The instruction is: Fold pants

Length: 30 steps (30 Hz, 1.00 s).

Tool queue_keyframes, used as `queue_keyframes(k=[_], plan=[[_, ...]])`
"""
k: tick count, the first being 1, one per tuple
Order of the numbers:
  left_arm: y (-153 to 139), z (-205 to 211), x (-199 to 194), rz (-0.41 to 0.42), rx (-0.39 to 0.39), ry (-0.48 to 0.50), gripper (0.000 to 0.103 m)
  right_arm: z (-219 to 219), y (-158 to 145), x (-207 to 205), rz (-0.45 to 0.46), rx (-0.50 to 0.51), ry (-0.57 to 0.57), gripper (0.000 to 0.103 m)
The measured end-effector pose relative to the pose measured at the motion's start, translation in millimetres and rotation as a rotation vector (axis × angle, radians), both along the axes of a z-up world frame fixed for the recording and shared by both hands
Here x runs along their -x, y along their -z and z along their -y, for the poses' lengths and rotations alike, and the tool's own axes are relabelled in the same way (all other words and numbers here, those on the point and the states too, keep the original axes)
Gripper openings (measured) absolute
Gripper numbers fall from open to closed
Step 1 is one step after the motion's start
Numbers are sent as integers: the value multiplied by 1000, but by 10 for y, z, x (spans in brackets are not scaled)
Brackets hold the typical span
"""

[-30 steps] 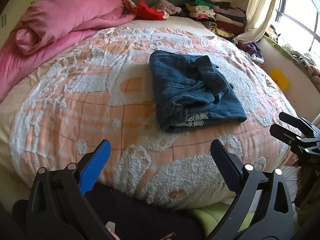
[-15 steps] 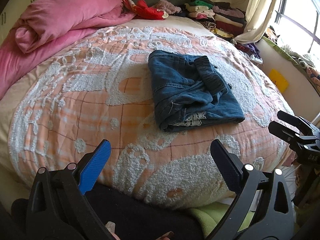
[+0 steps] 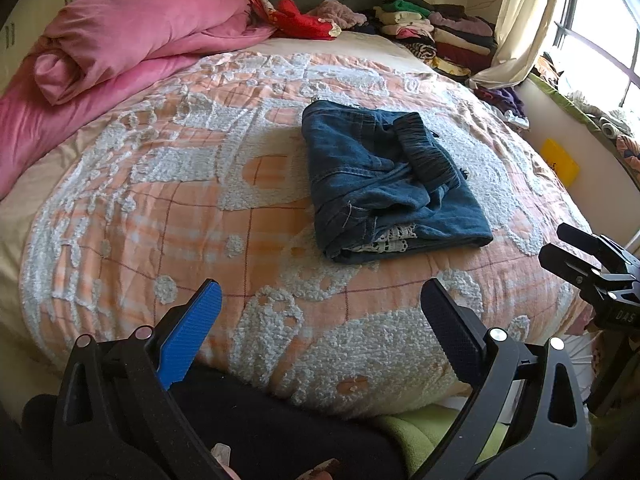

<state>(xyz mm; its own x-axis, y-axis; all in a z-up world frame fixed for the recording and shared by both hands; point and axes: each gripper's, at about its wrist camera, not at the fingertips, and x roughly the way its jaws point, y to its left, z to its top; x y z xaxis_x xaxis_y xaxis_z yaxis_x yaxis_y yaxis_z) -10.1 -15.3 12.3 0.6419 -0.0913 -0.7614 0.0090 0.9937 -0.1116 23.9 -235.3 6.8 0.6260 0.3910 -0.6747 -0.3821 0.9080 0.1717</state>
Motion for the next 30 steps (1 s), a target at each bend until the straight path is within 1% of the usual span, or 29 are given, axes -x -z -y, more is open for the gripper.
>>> queue_keyframes(k=[14,30], plan=[[-20,-13,0,-1,-2,-13,93,-4,-20,13,13,22,3,98],[-57,-44,8,6,-11,-21,93,2,-26,2,14,21,3,98]])
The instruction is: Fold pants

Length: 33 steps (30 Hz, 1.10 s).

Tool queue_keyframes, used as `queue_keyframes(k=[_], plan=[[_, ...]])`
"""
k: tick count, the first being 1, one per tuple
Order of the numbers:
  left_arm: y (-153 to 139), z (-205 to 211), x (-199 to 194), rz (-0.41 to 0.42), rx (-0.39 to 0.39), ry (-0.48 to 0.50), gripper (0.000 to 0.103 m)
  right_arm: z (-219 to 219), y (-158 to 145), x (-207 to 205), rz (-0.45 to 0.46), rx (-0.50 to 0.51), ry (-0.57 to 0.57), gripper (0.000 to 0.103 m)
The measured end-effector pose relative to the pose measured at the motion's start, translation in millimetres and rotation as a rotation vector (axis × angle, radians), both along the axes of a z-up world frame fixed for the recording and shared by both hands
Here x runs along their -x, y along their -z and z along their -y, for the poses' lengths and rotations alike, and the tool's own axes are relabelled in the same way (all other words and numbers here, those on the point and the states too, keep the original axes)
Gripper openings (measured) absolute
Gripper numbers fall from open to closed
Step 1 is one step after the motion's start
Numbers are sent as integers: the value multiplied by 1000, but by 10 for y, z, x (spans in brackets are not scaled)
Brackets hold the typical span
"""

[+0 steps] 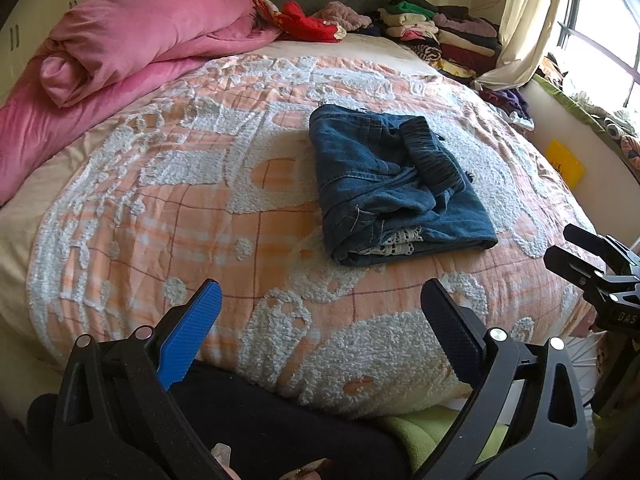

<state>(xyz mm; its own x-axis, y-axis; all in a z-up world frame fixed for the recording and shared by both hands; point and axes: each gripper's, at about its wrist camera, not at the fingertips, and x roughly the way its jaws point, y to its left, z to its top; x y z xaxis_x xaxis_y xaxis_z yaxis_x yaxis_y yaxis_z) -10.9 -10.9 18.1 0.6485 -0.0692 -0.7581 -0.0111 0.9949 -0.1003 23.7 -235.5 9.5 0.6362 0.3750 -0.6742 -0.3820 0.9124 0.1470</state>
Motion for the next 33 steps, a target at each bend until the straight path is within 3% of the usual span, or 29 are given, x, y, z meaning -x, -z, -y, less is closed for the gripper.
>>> queue_keyframes(k=[33], plan=[[68,-36,1,-22,-1,3,93,58,76,-50,-10,10,30,98]])
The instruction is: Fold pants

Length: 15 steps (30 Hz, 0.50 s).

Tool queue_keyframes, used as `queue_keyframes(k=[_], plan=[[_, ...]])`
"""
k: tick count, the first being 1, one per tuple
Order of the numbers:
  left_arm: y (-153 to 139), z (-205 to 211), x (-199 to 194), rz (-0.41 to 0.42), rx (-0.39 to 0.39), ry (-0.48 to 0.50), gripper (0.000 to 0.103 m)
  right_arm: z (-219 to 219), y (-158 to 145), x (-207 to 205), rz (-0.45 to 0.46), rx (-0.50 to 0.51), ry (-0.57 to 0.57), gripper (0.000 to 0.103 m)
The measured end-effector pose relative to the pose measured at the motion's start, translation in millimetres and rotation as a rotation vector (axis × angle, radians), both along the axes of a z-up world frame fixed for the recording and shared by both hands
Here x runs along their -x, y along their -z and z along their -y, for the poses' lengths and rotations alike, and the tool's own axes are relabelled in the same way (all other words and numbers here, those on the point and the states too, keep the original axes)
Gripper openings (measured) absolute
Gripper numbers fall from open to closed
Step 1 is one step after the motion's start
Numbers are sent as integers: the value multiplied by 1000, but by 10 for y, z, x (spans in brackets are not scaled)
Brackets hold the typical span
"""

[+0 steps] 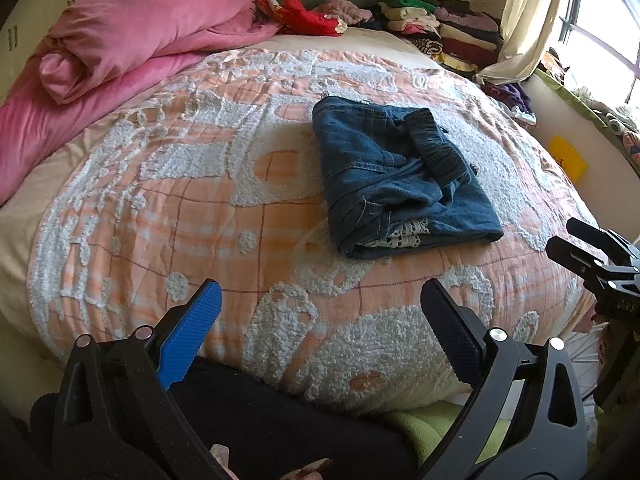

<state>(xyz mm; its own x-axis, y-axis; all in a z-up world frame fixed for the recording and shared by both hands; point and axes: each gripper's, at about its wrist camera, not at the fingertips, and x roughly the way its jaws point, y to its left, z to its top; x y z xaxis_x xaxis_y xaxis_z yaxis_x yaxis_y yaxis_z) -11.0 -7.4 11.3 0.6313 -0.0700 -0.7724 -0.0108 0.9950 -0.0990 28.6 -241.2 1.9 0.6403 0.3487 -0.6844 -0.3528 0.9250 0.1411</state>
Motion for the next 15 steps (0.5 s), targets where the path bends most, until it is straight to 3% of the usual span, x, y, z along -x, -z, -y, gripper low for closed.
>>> queue_keyframes(k=[8,15], plan=[[41,-275,-167,-37,27,-50,93,333,64,-213,-4,-13,92,98],[62,-1175,-737,-58,-34,-292,93,1217,163,-850,-14,45,313,98]])
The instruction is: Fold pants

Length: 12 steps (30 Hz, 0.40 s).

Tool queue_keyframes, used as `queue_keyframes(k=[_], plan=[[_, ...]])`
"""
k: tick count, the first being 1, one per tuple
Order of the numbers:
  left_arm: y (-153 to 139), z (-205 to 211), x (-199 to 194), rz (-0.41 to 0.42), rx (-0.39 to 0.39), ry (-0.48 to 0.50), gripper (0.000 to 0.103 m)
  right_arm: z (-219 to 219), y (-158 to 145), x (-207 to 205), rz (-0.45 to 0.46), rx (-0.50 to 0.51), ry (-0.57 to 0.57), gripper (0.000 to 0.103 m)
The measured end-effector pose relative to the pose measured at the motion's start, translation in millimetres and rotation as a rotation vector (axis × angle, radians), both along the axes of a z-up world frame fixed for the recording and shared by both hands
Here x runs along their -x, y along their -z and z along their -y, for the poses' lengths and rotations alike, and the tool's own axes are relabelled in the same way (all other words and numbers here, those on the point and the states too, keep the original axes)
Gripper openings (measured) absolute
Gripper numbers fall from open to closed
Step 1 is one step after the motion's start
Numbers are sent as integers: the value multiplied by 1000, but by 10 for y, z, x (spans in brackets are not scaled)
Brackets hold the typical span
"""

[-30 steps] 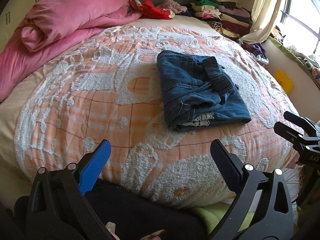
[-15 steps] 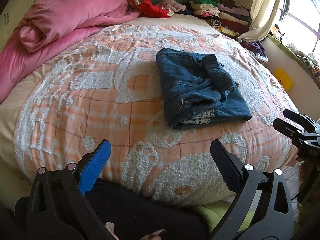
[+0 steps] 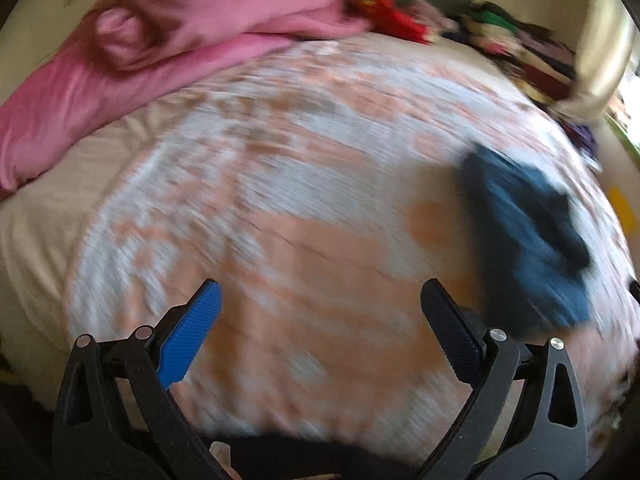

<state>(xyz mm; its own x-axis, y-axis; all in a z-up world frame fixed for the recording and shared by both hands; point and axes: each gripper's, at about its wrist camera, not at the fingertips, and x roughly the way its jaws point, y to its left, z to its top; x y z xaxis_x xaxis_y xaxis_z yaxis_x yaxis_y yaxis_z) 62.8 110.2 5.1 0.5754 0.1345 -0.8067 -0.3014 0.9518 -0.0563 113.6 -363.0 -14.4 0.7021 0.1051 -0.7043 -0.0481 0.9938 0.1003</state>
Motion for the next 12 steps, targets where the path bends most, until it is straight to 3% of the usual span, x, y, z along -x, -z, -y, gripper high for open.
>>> queue_keyframes(k=[5,9,10,12], plan=[[159,-754,-612,-70,-61,-179,93,774,97,-670,-34,55,182,98],[468,-1285,-1078,-155,-106,-322,95,1214,262,-1127,-91,77,275,98],[548,-1364,-1132,-146,-96,-319,95,1293,326,-1219,-102,87,298,98],[589,-1355,-1100,-32,-152,-292,95,1457,579,-1416,-172,86,339,99]])
